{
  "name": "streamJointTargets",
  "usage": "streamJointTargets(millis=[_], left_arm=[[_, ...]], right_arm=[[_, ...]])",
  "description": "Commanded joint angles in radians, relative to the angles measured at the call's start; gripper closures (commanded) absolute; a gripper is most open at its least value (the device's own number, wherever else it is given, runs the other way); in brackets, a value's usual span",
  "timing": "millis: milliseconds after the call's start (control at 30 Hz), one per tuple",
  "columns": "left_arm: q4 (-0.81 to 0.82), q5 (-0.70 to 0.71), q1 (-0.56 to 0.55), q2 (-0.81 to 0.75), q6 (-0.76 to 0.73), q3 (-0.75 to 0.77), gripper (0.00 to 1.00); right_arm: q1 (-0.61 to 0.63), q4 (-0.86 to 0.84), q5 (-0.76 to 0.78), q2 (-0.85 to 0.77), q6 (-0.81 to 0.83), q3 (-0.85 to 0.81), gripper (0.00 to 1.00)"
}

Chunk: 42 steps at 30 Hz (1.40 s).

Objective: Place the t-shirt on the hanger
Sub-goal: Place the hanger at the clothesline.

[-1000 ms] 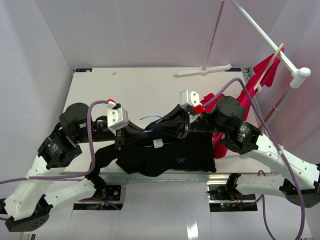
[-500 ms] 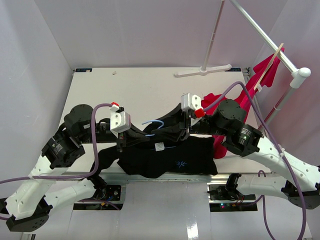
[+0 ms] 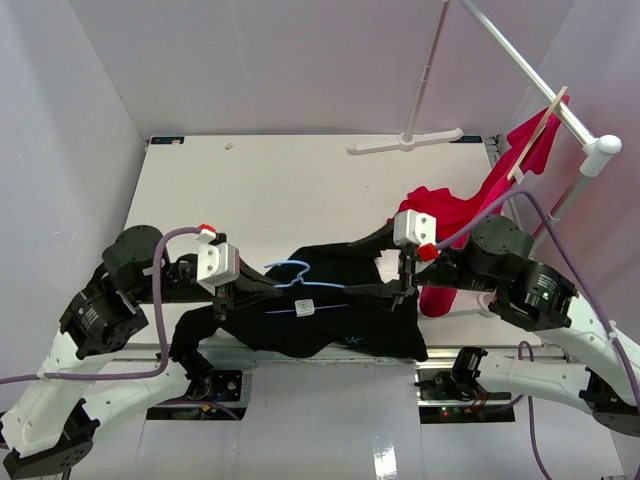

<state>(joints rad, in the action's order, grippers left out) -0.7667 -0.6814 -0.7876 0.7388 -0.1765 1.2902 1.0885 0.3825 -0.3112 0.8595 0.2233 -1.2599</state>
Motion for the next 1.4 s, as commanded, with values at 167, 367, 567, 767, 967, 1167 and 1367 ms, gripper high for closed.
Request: streamJointTargets(millis=[167, 367, 567, 767, 967, 1167, 1367], left_arm=[[-0.017, -0.029, -0.002, -0.025, -0.014, 0.054, 1.0], [-0.016, -0.049, -0.002, -0.022, -0.018, 0.049, 1.0], [-0.001, -0.05, -0.002, -0.018, -0.006, 0.027, 1.0], [0.03, -0.053, -0.002, -0.015, 0.009, 0.028, 1.0], [0.147, 0.201, -0.002, -0.023, 0.084, -0.013, 0.43], [0.159, 0.46, -0.002, 0.02, 0.151, 0.027, 0.02], [0.141, 0.776, -0.002, 0.023, 0.272, 0.061, 0.02]], right_arm=[[-0.001, 0.238, -0.147, 0.058, 0.039, -0.075, 0.27], [-0.002, 0.251, -0.099, 0.085, 0.05, -0.05, 0.32], [-0.002, 0.269, -0.1, 0.039, 0.045, -0.015, 0.63], [-0.002, 0.268, -0.086, -0.009, 0.005, 0.013, 0.92], [-0.002, 0.198, 0.125, 0.044, -0.096, -0.041, 0.92], [-0.002, 0.19, 0.317, 0.107, -0.177, -0.153, 0.92], [-0.001, 0.114, 0.61, 0.119, -0.301, -0.174, 0.92]])
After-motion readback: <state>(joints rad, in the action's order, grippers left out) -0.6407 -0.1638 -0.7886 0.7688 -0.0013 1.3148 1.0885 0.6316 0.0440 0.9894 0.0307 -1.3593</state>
